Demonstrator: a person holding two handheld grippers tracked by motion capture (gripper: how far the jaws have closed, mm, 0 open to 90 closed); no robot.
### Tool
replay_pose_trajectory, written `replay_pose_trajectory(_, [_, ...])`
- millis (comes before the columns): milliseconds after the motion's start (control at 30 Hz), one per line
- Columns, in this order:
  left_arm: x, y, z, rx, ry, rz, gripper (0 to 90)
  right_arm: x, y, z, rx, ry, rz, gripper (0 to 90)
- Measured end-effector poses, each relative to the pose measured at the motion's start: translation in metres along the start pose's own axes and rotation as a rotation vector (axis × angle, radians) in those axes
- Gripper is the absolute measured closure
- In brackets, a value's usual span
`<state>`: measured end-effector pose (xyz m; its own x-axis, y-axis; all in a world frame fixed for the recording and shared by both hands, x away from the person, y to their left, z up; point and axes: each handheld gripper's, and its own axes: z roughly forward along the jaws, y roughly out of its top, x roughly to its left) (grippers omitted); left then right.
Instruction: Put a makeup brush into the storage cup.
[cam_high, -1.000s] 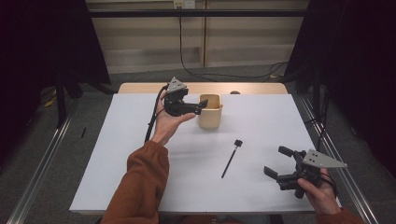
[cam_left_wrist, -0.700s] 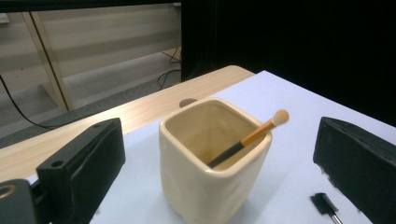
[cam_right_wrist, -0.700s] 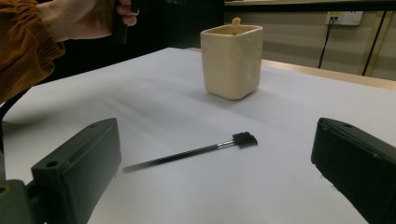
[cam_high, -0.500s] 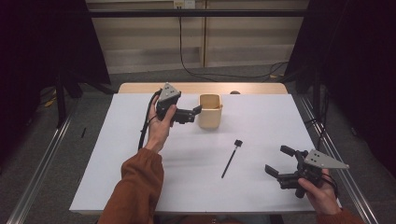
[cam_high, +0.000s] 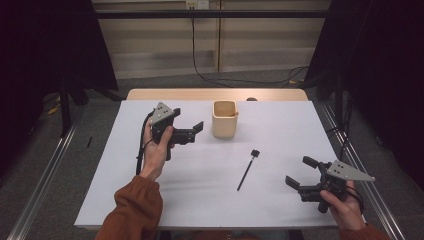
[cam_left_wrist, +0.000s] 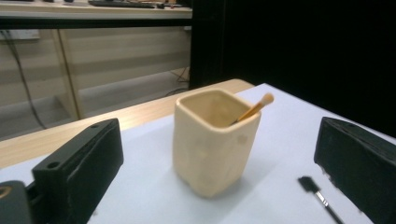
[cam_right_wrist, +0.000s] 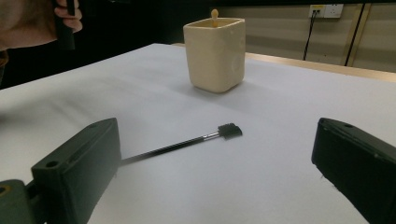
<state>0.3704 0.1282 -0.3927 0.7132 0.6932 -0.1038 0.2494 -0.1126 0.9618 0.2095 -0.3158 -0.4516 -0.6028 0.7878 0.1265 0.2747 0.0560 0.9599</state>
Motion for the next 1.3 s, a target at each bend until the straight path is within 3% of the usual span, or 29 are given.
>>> replay_pose_trajectory(433, [-0.011, -0.018, -0.043, -0.006, 0.005, 0.003, 1.8, 0.0, -0.001, -0.004, -0.002, -0.005, 0.001, 1.0])
replay_pose_trajectory(800, [-0.021, -0.034, -0.065, -0.015, 0.005, -0.009, 1.3, 0.001, 0.0, -0.004, -0.004, 0.006, -0.005, 0.9])
replay_pose_trajectory(933, [-0.024, -0.041, -0.072, 0.008, 0.016, -0.013, 1.8, 0.001, 0.0, -0.004, -0.004, 0.008, -0.008, 0.9])
replay_pose_trajectory(1300, [-0.03, -0.057, -0.094, 0.011, 0.016, -0.028, 1.2, 0.001, 0.001, 0.0, 0.003, 0.007, -0.01, 0.8])
